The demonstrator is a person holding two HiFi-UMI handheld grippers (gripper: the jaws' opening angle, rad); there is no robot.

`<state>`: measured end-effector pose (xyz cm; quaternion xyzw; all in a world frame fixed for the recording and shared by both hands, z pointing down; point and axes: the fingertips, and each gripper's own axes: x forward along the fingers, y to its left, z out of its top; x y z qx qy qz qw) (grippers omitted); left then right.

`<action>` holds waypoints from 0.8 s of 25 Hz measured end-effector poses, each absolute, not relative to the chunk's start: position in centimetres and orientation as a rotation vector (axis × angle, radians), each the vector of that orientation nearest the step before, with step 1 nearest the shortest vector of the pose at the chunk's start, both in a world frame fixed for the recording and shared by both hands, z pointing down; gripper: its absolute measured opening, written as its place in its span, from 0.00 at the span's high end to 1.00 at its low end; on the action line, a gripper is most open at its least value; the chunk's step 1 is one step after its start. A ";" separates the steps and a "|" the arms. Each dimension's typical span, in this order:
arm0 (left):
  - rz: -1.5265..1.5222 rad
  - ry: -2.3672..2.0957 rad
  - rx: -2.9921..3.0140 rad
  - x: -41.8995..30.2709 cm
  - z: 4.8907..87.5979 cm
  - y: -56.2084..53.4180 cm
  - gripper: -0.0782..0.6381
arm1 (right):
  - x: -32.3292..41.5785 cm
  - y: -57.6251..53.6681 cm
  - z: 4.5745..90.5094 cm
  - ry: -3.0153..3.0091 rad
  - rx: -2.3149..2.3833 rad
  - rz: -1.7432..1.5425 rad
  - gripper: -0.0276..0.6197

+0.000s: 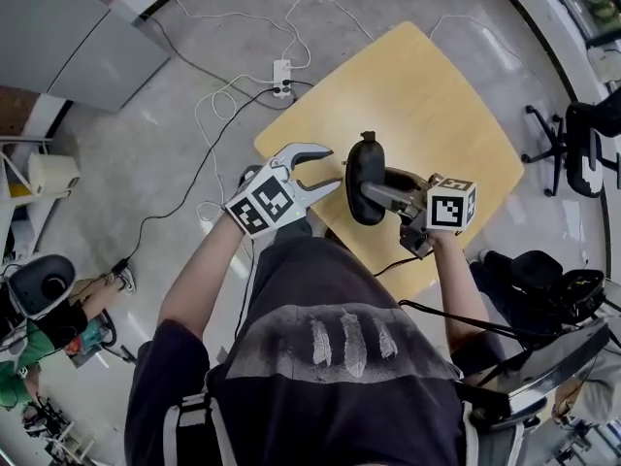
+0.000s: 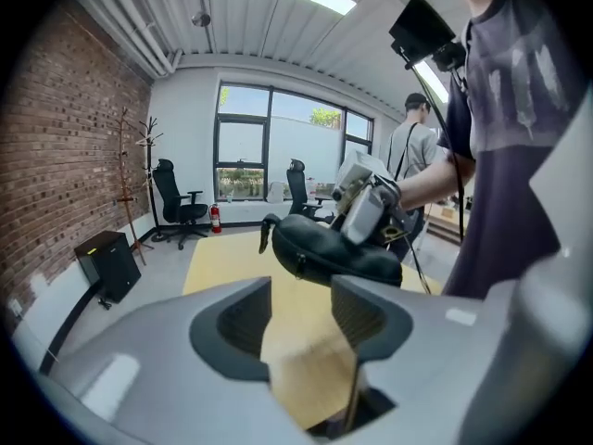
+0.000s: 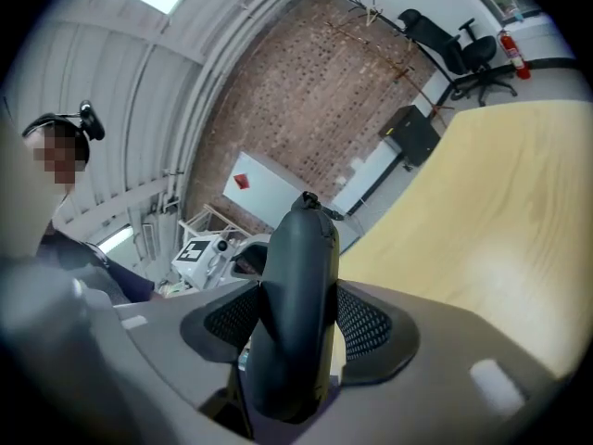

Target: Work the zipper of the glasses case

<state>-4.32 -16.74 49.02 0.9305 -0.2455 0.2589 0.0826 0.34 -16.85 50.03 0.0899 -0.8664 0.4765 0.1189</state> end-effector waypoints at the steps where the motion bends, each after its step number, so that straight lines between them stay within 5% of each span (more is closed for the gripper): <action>1: 0.776 -0.732 2.783 -4.1 48.6 -16.3 0.63 | 0.2 -16.2 49.1 -2.556 0.226 1.373 0.55; 8: 0.863 -0.710 2.843 -3.8 46.4 -13.0 0.65 | -0.2 -12.7 46.7 -2.593 0.074 1.244 0.55; 12: 0.886 -0.678 2.821 -4.2 46.1 -11.5 0.79 | -0.9 -11.6 46.4 -2.588 0.029 1.151 0.55; 20: 0.910 -0.802 2.790 -4.6 45.7 -10.2 0.86 | -1.4 -10.9 46.4 -2.585 0.011 0.989 0.55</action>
